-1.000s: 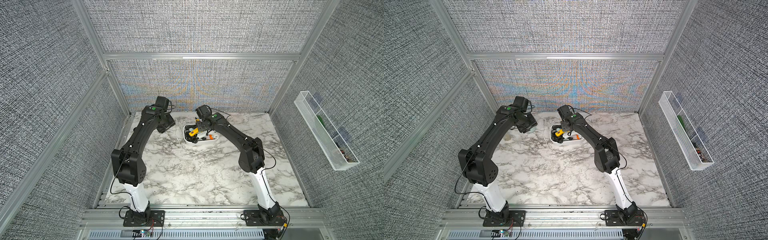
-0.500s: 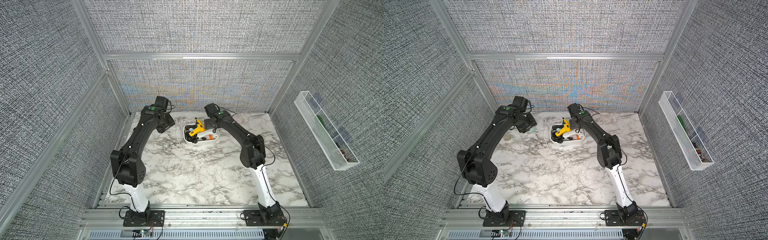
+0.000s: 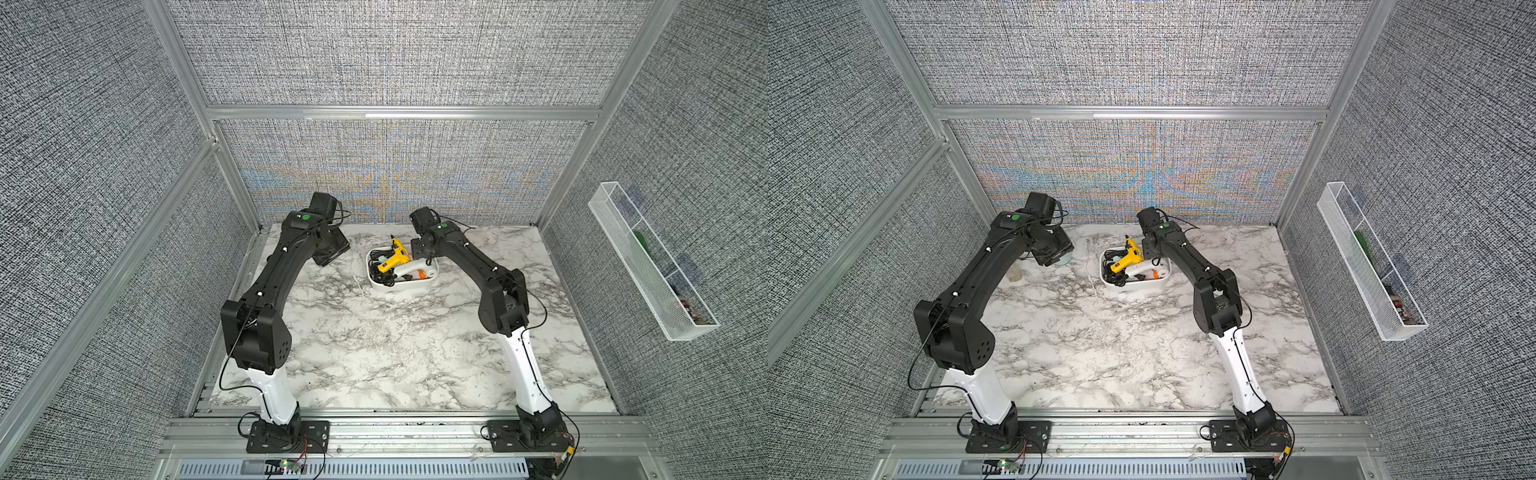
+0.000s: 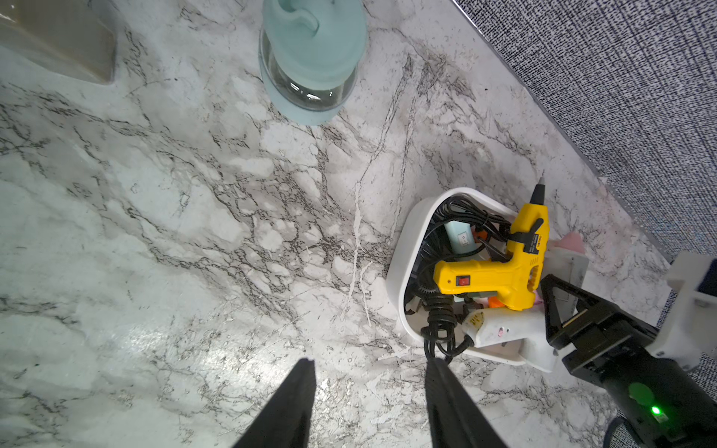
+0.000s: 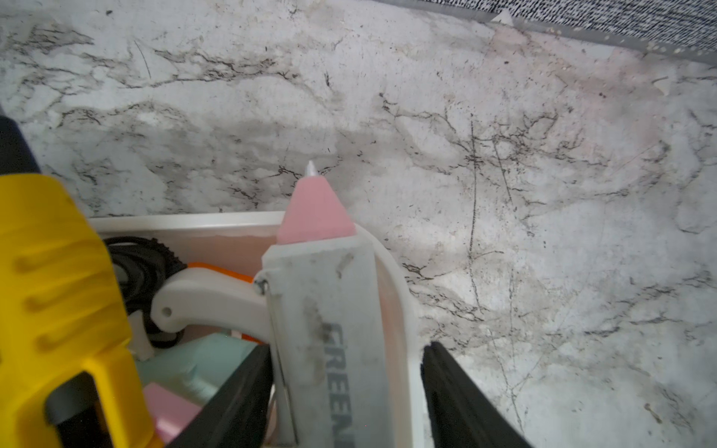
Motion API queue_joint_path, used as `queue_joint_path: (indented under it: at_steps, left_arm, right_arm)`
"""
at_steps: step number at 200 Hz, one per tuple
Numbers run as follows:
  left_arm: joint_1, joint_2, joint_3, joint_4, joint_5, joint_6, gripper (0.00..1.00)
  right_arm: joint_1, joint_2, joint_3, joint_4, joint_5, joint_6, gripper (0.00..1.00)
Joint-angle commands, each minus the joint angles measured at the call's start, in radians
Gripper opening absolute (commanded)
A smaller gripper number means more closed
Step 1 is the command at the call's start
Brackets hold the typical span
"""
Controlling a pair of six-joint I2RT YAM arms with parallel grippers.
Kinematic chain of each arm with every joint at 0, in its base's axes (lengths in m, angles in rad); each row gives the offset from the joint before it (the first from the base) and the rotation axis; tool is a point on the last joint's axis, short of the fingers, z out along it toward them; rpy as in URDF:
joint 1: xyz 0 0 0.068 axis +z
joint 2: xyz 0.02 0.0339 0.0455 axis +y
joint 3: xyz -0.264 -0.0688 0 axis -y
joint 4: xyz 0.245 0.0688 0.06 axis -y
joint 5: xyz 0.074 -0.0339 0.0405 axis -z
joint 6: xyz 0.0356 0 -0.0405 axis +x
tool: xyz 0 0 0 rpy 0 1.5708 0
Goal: Put the hot melt glue gun into the storage box
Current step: Adjust the hot melt adhesive gun in the storage box.
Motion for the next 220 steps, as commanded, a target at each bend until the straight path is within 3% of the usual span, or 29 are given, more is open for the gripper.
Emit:
queue_joint_path:
  at_steps: [1,38,55,150,194,220]
  left_arm:
    - [0.003,-0.007,0.008,-0.012,-0.005,0.006,0.51]
    - [0.003,-0.004,0.02,-0.022,-0.005,0.01,0.51]
    - [0.003,-0.003,0.024,-0.024,-0.007,0.011,0.51]
    - [0.003,0.005,0.02,-0.019,-0.004,0.009,0.51]
    - [0.002,-0.002,0.01,-0.018,-0.008,0.006,0.51]
    - [0.005,-0.013,0.001,-0.019,-0.018,0.008,0.52]
  right_arm:
    - [-0.01,0.011,-0.003,-0.011,0.008,0.002,0.56]
    - [-0.013,-0.017,-0.003,-0.002,0.026,-0.009,0.28]
    - [-0.012,-0.046,-0.015,0.003,0.044,-0.015,0.21]
    - [0.016,-0.184,-0.1,0.062,0.086,-0.069,0.18]
    - [0.022,-0.032,0.13,0.012,0.077,-0.052,0.18]
    - [0.025,0.002,0.106,0.037,0.079,-0.005,0.18]
